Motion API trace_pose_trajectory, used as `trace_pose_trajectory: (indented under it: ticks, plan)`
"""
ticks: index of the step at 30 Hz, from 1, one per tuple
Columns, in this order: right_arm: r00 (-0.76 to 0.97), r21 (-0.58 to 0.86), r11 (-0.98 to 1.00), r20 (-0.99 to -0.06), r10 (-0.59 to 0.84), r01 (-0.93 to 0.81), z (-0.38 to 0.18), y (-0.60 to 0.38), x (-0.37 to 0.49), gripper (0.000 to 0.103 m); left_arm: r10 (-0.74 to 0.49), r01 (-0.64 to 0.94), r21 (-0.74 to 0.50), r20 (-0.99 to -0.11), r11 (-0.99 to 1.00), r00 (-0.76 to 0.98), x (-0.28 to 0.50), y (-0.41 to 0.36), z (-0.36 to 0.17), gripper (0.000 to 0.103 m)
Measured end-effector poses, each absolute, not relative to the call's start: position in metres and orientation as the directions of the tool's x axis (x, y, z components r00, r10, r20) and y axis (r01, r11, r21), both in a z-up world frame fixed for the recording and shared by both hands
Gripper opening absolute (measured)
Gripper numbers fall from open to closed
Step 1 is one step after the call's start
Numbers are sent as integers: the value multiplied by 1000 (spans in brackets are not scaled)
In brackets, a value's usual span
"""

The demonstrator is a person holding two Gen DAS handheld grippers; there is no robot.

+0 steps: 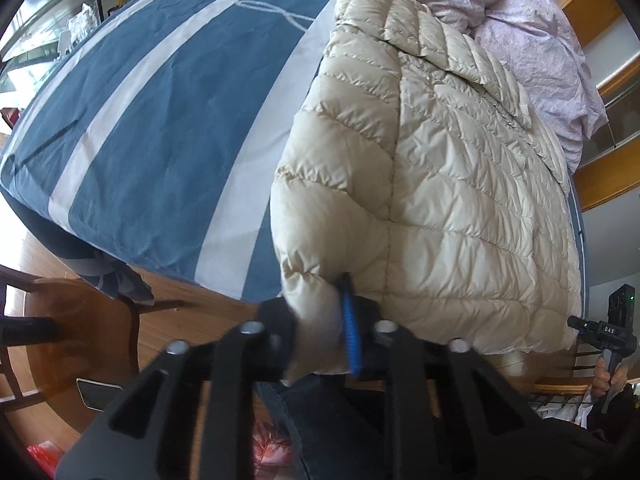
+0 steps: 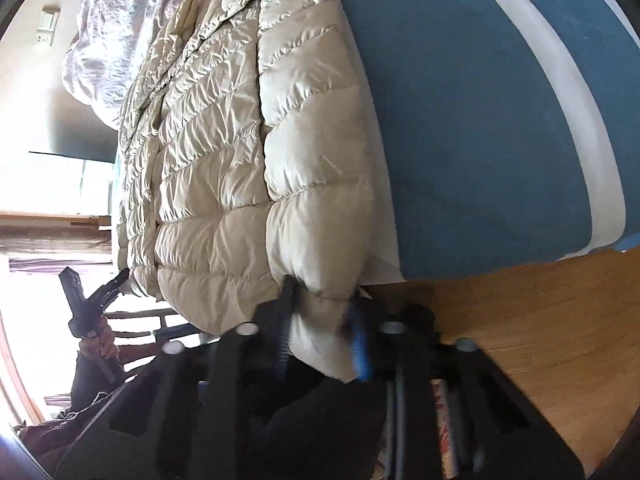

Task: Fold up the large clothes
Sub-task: 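Grasp the jacket hem with both grippers, then lift the hem with both grippers and fold it toward the collar, then release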

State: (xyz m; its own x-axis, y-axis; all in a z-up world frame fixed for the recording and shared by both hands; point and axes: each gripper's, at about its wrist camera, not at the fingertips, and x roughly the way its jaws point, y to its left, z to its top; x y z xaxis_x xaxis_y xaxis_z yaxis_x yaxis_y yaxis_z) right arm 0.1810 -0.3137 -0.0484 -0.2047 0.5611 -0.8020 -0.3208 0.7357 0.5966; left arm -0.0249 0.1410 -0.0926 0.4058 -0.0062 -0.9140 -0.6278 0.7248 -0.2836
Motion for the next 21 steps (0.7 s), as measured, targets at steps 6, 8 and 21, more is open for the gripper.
trace_pose_trajectory:
  ticks: [6,8,21]
  plan:
    - [-103,616,699,-772,627,-363,-12,-306,194,8,78,-599,-229,-894,767,442,-11,141,-53,6]
    - [-56,621,687,-756,653,-377,4,-304,204,8,105,-593,-222,-878,774,467,-3,145,-37,6]
    - [126,584,708,-729,673,-397,63,-281,269,7,233,-583,-155,-812,798,535,75,182,26,5]
